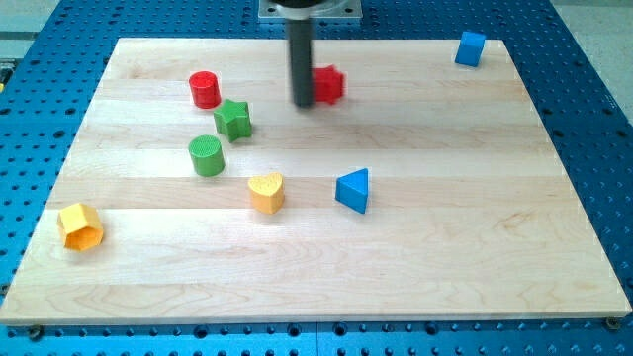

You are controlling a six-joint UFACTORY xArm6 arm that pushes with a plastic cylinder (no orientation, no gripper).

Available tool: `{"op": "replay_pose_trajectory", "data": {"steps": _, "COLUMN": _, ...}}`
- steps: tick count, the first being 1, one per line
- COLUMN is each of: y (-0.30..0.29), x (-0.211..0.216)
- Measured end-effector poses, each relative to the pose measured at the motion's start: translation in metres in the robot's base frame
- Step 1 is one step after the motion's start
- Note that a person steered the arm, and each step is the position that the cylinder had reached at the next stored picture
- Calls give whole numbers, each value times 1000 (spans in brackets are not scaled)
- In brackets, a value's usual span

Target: Push the red star to the bottom left of the blue cube

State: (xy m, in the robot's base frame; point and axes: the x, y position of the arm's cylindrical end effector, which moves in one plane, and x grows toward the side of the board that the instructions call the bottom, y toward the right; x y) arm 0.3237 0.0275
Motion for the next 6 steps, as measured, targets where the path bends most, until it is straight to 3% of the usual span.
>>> {"op": "replay_pose_trajectory", "data": {"steps": 1, "y": 44, "x": 1}}
{"op": "replay_pose_trajectory", "data": {"steps": 2, "y": -35, "x": -21}}
{"op": "replay_pose_trajectory", "data": {"steps": 4, "y": 96, "x": -42}}
{"op": "replay_pose_trajectory", "data": {"steps": 5, "y": 74, "x": -18}}
{"op": "replay_pose_trajectory", "data": {"steps": 6, "y": 49, "x": 51}}
